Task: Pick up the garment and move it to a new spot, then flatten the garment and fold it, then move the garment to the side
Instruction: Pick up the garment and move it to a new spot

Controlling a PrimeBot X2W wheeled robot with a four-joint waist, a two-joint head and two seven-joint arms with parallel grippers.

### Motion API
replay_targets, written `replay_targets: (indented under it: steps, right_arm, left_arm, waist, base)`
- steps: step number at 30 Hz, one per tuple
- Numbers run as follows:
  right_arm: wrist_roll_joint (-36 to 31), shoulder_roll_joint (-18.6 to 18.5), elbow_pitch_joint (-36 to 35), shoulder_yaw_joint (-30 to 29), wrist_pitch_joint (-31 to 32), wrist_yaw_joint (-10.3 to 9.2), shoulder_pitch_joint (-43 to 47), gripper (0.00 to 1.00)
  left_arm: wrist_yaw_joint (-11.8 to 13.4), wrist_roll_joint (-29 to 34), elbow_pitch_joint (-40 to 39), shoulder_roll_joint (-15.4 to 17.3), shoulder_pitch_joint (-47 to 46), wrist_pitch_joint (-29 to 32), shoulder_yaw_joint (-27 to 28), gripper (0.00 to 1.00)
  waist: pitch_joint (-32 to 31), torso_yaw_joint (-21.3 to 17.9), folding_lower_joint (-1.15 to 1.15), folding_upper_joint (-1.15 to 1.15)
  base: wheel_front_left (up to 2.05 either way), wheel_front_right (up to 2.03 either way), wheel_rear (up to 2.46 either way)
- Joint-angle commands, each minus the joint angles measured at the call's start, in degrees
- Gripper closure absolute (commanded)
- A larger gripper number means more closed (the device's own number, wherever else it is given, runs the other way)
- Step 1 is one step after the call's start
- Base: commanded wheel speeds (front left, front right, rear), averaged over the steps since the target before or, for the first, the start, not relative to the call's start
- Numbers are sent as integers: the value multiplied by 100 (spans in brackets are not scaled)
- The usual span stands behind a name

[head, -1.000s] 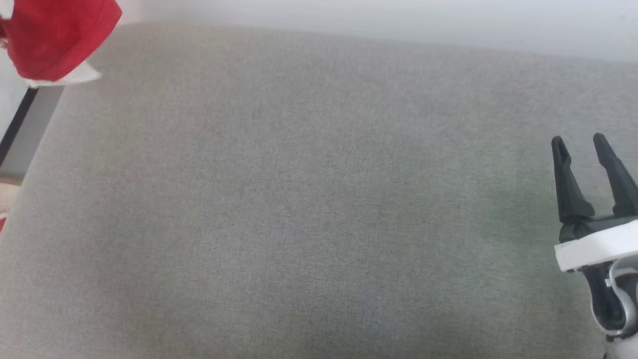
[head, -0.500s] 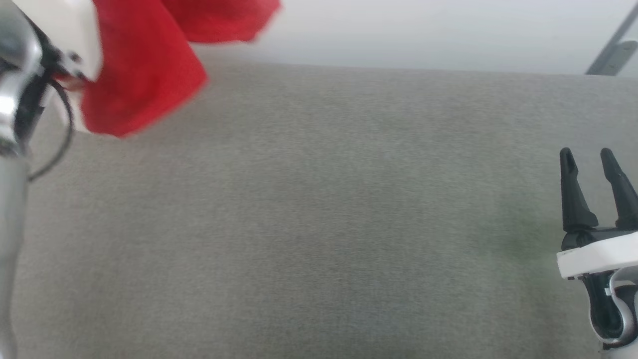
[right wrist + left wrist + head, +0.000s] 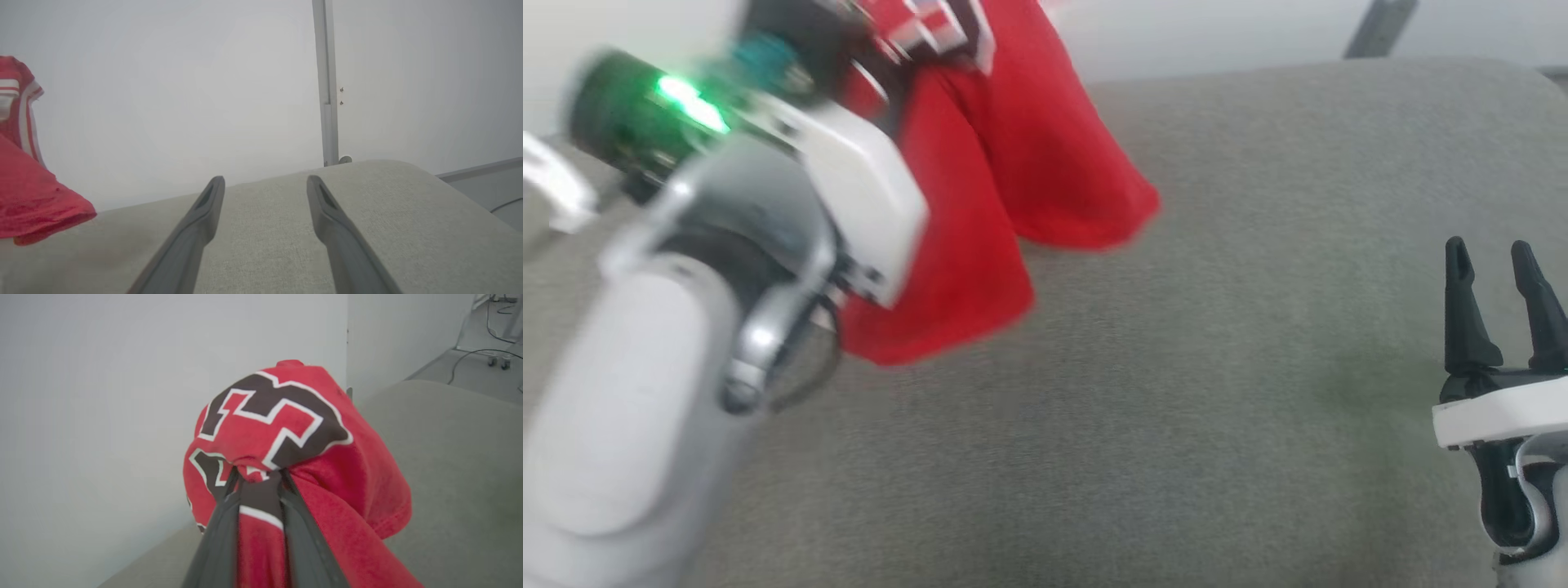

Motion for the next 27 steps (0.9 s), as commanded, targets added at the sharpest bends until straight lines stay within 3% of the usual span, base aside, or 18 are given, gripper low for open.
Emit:
replay_targets:
  steps: [1, 11, 25, 26, 27]
  right_arm:
    - [29, 29, 42, 9, -54, -2, -47, 0]
    - [171, 59, 390, 246, -245, -2, -226, 0]
    - [311, -39, 741, 628, -393, -2, -498, 0]
    - [318, -50, 756, 645, -393, -2, -496, 0]
    - [324, -62, 770, 657, -397, -2, -492, 0]
  left_arm:
    - [24, 14, 23, -42, 111, 3, -60, 100]
    - [-162, -20, 1319, -595, 874, -455, -927, 100]
    - [-539, -216, 3905, -1195, 869, -1202, -1353, 100]
    - [-565, -246, 4044, -1243, 862, -1249, -1364, 95]
    - [-598, -221, 4139, -1272, 834, -1322, -1397, 78]
  waist:
    - [127, -188, 0, 0]
    - [381, -552, 0, 0]
    - [442, -574, 0, 0]
    - [423, -554, 0, 0]
    - [401, -532, 0, 0]
  base:
    - [0, 0, 0]
    - [0, 0, 0]
    - [0, 0, 0]
    - [0, 0, 0]
    - [0, 0, 0]
